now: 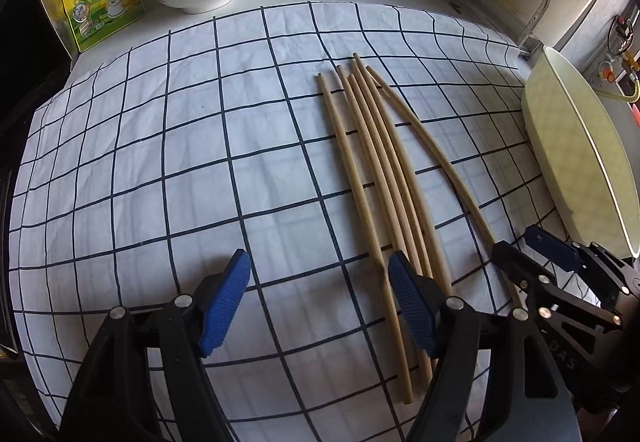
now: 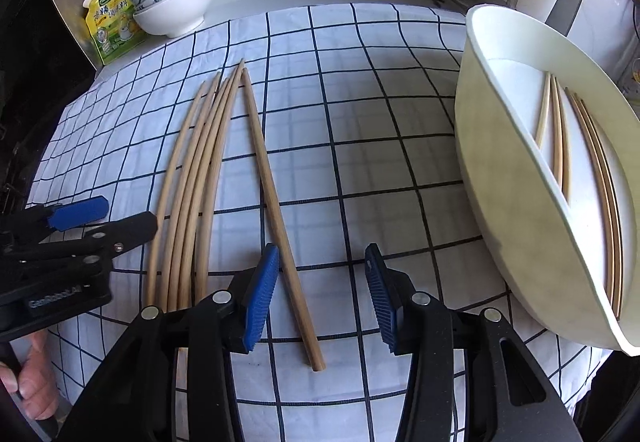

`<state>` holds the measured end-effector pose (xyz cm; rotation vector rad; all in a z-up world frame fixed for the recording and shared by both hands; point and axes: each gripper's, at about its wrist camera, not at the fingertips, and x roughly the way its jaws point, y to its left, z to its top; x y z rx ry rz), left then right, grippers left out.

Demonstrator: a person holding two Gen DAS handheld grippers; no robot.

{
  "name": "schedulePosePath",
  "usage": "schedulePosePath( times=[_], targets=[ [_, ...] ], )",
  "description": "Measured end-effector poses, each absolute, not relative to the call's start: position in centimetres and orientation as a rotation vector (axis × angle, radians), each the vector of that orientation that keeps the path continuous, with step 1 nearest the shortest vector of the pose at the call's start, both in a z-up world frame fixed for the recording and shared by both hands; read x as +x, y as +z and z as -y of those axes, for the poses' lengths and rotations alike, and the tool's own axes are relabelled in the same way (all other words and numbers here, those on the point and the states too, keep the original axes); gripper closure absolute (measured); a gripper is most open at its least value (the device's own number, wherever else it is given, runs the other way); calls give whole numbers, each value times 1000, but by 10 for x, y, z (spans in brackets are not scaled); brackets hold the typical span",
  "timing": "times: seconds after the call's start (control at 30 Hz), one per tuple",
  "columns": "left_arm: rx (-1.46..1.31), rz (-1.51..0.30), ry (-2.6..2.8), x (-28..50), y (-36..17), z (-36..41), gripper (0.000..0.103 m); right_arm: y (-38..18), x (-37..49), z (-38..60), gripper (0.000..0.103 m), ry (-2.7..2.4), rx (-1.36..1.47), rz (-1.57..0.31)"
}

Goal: Organize utensils
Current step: 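Move both open tools back over the remaining chopsticks on the cloth, then close the right tool on one chopstick while the left tool grasps another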

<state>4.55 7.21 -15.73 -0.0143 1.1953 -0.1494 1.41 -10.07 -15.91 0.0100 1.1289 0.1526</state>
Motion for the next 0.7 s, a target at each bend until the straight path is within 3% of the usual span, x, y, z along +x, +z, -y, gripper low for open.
schedulePosePath(
  times=[0.23,0.6,0.7],
  targets=[
    [49,-1193,-123,49,-162,-65,37,-157,18,101,60,168,11,-1125],
    [41,-1186,-82,51,-164,-76,37,-161,32,92,60,170,-21,-1104],
    [45,-1172,-83,53,-164,-72,42,-164,37,89,60,165,-48,-1100]
  ],
)
